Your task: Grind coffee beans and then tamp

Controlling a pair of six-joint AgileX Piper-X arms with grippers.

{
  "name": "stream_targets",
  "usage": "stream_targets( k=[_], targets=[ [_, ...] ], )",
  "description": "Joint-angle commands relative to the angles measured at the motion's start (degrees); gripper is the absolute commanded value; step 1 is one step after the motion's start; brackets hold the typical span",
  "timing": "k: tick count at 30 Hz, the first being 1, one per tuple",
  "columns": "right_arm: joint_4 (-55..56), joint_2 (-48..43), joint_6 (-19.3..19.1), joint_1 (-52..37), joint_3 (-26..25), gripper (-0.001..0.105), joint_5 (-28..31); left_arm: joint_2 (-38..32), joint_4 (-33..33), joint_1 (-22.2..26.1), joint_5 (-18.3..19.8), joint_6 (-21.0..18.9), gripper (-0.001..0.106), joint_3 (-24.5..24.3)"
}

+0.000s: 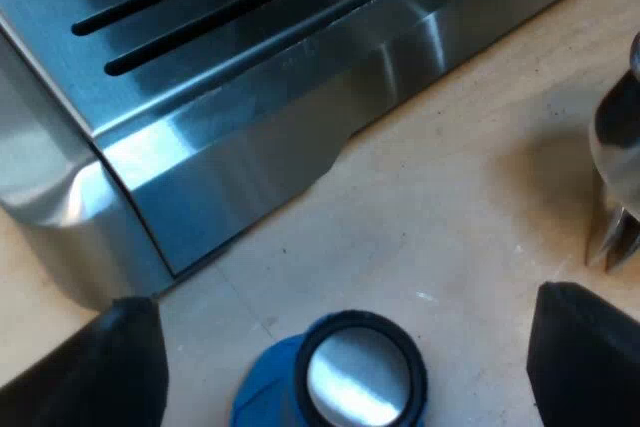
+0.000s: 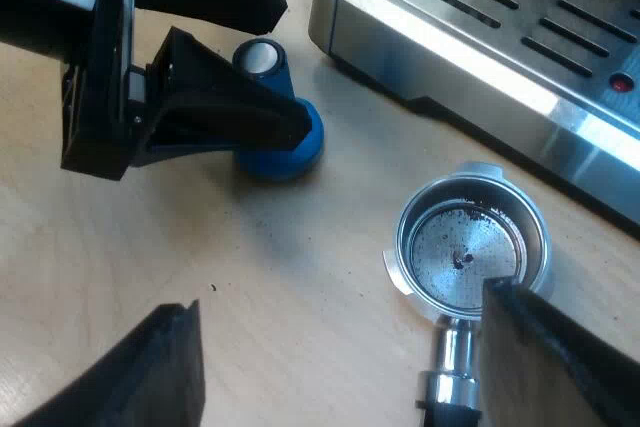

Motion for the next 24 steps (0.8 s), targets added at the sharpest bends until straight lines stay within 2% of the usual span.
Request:
stream_targets(
  k=[1,14,17,23,24],
  targets=[
    [-0.40,-0.17,-0.52,0.02,-0.20,0.060,0.19,0.03,-0.80,-0.16,0.42,-0.62,0.080,0.00],
    [-0.40,-0.17,-0.52,0.02,-0.20,0.060,0.19,0.03,-1.08,-0.16,0.42,-0.62,0.079,0.00],
    [-0.40,-0.17,-0.52,0.02,-0.20,0.060,0.19,0.03,-1.08,-0.16,0.42,-0.62,0.074,0.00],
    [-0.40,-0.17,-0.52,0.02,-0.20,0.060,0.19,0.03,-0.75,-0.16,0.31,-0.62,0.053,0.00],
    [-0.40,-0.17,-0.52,0.02,-0.20,0.060,0.19,0.03,-0.60,-0.16,0.31,-0.62,0.045,0.00]
  ],
)
